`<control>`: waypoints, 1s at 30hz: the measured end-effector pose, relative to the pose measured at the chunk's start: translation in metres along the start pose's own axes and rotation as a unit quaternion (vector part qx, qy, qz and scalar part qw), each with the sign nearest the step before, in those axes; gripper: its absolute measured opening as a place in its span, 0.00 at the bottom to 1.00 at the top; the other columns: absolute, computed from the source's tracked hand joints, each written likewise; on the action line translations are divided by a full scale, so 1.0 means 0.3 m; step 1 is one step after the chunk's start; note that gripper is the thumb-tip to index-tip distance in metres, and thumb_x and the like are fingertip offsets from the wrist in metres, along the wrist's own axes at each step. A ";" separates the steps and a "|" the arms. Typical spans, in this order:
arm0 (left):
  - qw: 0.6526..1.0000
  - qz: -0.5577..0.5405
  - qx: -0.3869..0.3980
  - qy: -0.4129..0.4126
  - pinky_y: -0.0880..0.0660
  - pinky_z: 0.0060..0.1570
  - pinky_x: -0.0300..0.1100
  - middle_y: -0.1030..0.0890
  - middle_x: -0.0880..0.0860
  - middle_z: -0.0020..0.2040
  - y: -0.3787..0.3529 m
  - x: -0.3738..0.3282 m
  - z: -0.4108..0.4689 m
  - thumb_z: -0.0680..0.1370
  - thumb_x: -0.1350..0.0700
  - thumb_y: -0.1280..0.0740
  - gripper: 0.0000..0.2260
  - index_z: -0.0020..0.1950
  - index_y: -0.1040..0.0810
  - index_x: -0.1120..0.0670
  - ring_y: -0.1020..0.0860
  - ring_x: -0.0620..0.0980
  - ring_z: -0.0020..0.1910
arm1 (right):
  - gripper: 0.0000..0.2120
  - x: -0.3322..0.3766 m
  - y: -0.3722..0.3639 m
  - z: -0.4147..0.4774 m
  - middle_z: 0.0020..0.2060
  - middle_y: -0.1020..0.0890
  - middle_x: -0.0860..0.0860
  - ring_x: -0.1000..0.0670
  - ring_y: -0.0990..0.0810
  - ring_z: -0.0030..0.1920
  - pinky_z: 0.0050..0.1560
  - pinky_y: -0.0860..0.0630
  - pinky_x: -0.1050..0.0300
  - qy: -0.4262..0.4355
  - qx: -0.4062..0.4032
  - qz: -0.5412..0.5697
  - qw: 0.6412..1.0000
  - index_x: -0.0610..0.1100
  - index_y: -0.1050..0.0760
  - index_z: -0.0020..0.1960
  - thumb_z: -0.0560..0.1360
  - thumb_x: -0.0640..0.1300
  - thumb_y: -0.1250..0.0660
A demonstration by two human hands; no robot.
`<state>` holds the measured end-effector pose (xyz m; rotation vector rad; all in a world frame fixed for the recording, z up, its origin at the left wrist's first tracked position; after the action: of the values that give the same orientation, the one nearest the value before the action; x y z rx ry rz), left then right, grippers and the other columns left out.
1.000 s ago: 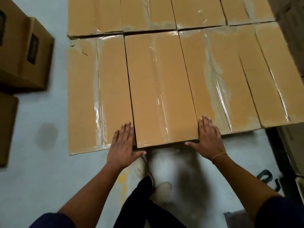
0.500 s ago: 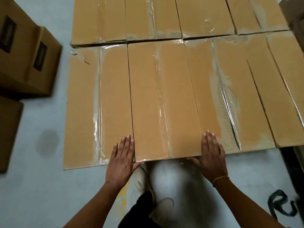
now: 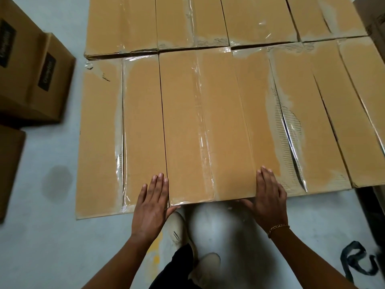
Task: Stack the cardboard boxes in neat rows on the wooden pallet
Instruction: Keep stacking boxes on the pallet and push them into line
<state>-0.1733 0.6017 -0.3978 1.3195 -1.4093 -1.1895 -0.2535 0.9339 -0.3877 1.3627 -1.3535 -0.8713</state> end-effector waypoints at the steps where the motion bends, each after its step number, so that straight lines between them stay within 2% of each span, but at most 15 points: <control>1: 1.000 0.001 0.001 -0.001 0.43 0.77 0.59 0.41 0.61 0.82 0.002 -0.001 0.001 0.81 0.34 0.49 0.39 0.81 0.40 0.62 0.42 0.59 0.82 | 0.48 0.001 0.002 -0.001 0.78 0.36 0.41 0.39 0.37 0.77 0.66 0.31 0.36 0.002 -0.001 -0.001 1.000 0.38 0.38 0.77 0.71 0.73 0.44; 8: 0.999 -0.018 0.039 0.003 0.49 0.79 0.60 0.50 0.60 0.84 0.068 0.043 -0.036 0.78 0.27 0.45 0.47 0.84 0.51 0.60 0.50 0.58 0.84 | 0.61 0.058 0.068 -0.032 0.81 0.44 0.41 0.39 0.45 0.81 0.74 0.41 0.33 0.019 0.022 -0.030 0.999 0.39 0.47 0.81 0.66 0.83 0.47; 14: 0.991 -0.050 0.056 0.106 0.49 0.79 0.61 0.53 0.59 0.85 0.117 0.397 -0.206 0.72 0.22 0.46 0.55 0.84 0.54 0.60 0.54 0.59 0.84 | 0.62 0.490 0.065 -0.031 0.82 0.47 0.41 0.40 0.48 0.82 0.77 0.42 0.36 0.126 0.037 -0.024 0.991 0.38 0.47 0.82 0.66 0.83 0.44; 17: 0.980 -0.093 0.061 0.167 0.49 0.80 0.59 0.55 0.60 0.84 0.102 0.602 -0.278 0.69 0.19 0.45 0.59 0.84 0.60 0.58 0.54 0.60 0.83 | 0.64 0.706 0.028 -0.004 0.82 0.49 0.43 0.42 0.50 0.82 0.78 0.44 0.37 0.163 0.037 -0.012 0.986 0.39 0.49 0.83 0.64 0.83 0.40; 20: 0.962 -0.167 0.089 0.199 0.38 0.76 0.58 0.57 0.59 0.84 0.054 0.719 -0.312 0.66 0.21 0.35 0.64 0.84 0.64 0.56 0.44 0.63 0.81 | 0.66 0.828 -0.022 0.009 0.82 0.49 0.42 0.41 0.50 0.82 0.78 0.47 0.37 0.159 0.057 -0.018 0.985 0.38 0.49 0.82 0.62 0.84 0.40; 23: 0.947 -0.227 0.109 0.199 0.22 0.60 0.57 0.54 0.56 0.85 0.017 0.744 -0.300 0.65 0.23 0.30 0.64 0.83 0.65 0.53 0.24 0.65 0.69 | 0.66 0.842 -0.071 0.010 0.82 0.49 0.41 0.41 0.50 0.82 0.78 0.46 0.37 0.130 0.070 -0.021 0.989 0.37 0.48 0.82 0.62 0.85 0.43; 26: 0.943 -0.247 0.109 0.193 0.20 0.49 0.54 0.51 0.55 0.85 0.002 0.742 -0.284 0.68 0.22 0.36 0.60 0.83 0.65 0.52 0.18 0.63 0.58 | 0.63 0.838 -0.096 0.008 0.81 0.46 0.39 0.39 0.47 0.81 0.77 0.42 0.36 0.126 0.070 -0.032 0.989 0.35 0.44 0.81 0.67 0.84 0.48; 30: 0.945 -0.247 0.107 0.186 0.20 0.46 0.53 0.50 0.56 0.85 0.002 0.744 -0.278 0.68 0.23 0.41 0.58 0.83 0.65 0.53 0.17 0.61 0.53 | 0.58 0.853 -0.102 0.013 0.80 0.43 0.38 0.38 0.43 0.80 0.76 0.40 0.36 0.131 0.067 -0.039 0.988 0.34 0.41 0.80 0.71 0.82 0.52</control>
<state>-0.1109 0.3720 -0.3869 2.0156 -0.9780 -1.0333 -0.2184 0.6786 -0.3803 1.5843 -1.1782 -0.6346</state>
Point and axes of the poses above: each hand's wrist, its own z-axis towards the middle knuckle, its own y-axis out of the back of the hand, x = y × z, the point moved 7 cm from there along z, towards the middle knuckle
